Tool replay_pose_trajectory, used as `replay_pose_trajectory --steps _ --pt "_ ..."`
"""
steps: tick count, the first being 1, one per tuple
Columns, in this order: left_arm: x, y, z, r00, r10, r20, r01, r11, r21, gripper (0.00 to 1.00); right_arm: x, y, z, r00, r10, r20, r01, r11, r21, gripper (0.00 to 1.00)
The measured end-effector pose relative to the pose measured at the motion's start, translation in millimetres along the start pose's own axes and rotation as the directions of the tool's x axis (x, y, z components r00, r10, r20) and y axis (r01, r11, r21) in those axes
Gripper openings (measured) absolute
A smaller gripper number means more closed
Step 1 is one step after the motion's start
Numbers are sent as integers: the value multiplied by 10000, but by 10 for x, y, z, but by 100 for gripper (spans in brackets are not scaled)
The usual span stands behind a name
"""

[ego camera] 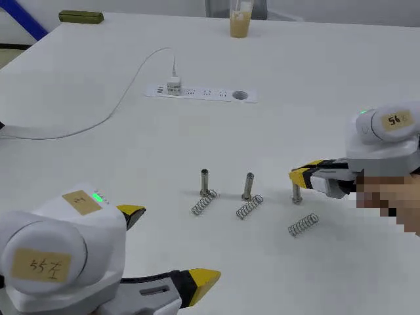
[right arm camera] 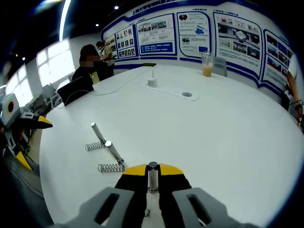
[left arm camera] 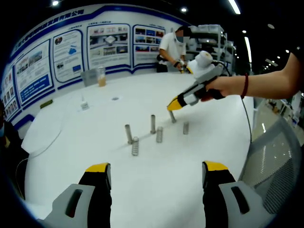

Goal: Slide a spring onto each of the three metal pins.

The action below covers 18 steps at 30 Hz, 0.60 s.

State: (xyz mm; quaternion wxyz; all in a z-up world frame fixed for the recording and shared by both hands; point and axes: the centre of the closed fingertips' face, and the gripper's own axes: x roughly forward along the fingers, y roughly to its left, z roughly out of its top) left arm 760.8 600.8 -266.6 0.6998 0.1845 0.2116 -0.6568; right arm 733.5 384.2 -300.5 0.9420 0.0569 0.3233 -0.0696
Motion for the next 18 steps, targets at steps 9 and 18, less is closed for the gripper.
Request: replay_pose_trajectory --steps 9,18 --pt "-19 24 15 10000 74 51 -74 10000 19 80 -81 17 -49 9997 -144 -209 140 9997 -202 8" --pt "-33 24 45 9997 166 162 -168 9998 111 77 -122 21 -88 9989 -256 -399 250 9996 -137 9"
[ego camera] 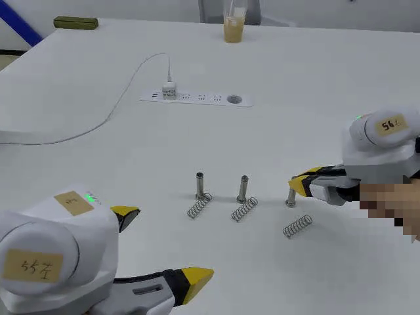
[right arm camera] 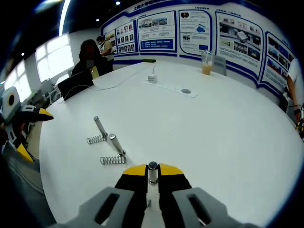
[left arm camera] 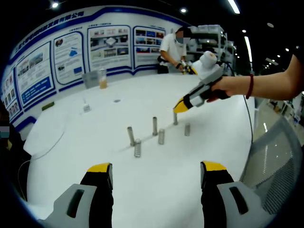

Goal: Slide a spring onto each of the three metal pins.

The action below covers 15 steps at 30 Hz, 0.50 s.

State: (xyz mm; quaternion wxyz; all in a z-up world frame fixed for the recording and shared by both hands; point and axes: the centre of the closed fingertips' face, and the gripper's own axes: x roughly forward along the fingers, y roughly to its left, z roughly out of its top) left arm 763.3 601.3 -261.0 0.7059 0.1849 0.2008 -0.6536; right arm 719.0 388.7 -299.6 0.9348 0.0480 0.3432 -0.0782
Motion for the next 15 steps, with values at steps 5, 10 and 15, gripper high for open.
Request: replay_pose_trajectory --steps 5,10,15 --pt "-2 4 11 10000 17 19 -17 10000 10 76 -10 3 -10 10000 -41 -32 41 10000 -4 9" --pt "-5 3 -1 10000 16 -43 -16 10000 41 76 -21 6 -22 9999 -76 -102 76 10000 -53 9" --pt "-7 -7 3 10000 2 -43 -2 9999 111 76 -33 4 -28 9999 -91 -116 90 10000 -21 10"
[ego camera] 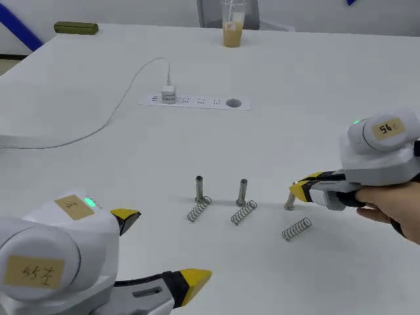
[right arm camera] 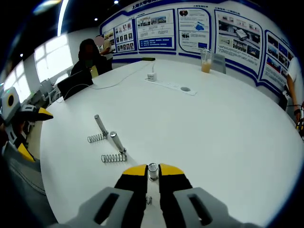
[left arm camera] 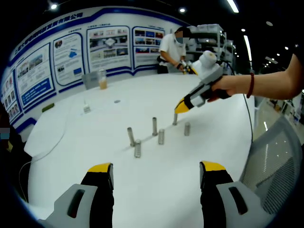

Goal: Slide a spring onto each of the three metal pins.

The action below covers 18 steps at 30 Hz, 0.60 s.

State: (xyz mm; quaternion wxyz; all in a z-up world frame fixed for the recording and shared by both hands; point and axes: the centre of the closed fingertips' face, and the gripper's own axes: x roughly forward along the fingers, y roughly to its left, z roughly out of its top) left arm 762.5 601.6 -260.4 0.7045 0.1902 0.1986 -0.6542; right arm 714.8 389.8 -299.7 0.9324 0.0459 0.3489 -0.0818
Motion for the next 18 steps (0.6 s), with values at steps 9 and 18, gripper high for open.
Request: replay_pose_trajectory --steps 9,18 --pt "-3 20 27 10000 59 79 -59 10000 44 75 -78 14 88 9995 -15 328 16 10000 -35 22" --pt "15 63 27 9999 138 36 -139 9999 76 73 -168 94 141 9969 240 750 -241 9997 2 33"
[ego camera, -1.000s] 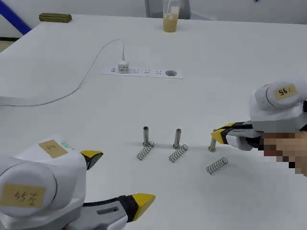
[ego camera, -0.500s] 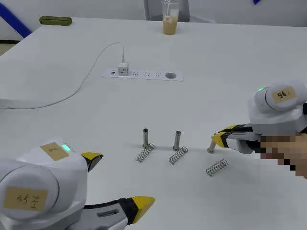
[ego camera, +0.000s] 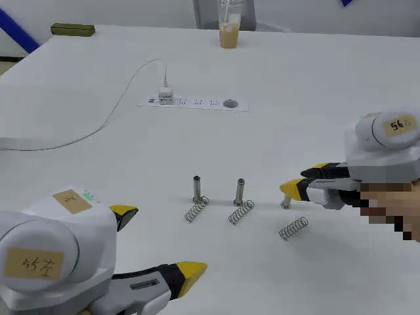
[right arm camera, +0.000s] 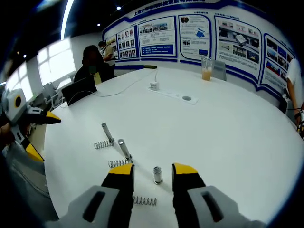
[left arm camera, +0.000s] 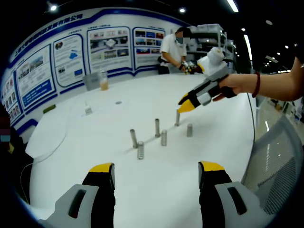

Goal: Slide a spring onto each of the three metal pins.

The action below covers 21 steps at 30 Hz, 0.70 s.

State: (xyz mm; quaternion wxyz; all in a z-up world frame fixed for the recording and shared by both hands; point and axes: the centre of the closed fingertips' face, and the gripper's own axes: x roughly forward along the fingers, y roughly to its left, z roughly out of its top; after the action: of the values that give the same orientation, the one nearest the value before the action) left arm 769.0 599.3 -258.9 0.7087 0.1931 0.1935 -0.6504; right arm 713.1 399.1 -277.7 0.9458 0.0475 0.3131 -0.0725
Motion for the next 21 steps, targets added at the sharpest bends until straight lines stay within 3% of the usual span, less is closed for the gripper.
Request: replay_pose_trajectory --steps 15,17,21 --pt "158 107 37 10000 -3 51 2 9998 186 66 -146 189 73 9932 791 858 -805 9967 133 51" --pt "187 135 77 9996 62 276 -63 10000 28 65 -169 212 65 9914 884 966 -905 9958 168 53" --pt "253 169 82 9998 115 143 -116 9999 59 60 -222 263 89 9830 1132 1445 -1206 9918 430 58"
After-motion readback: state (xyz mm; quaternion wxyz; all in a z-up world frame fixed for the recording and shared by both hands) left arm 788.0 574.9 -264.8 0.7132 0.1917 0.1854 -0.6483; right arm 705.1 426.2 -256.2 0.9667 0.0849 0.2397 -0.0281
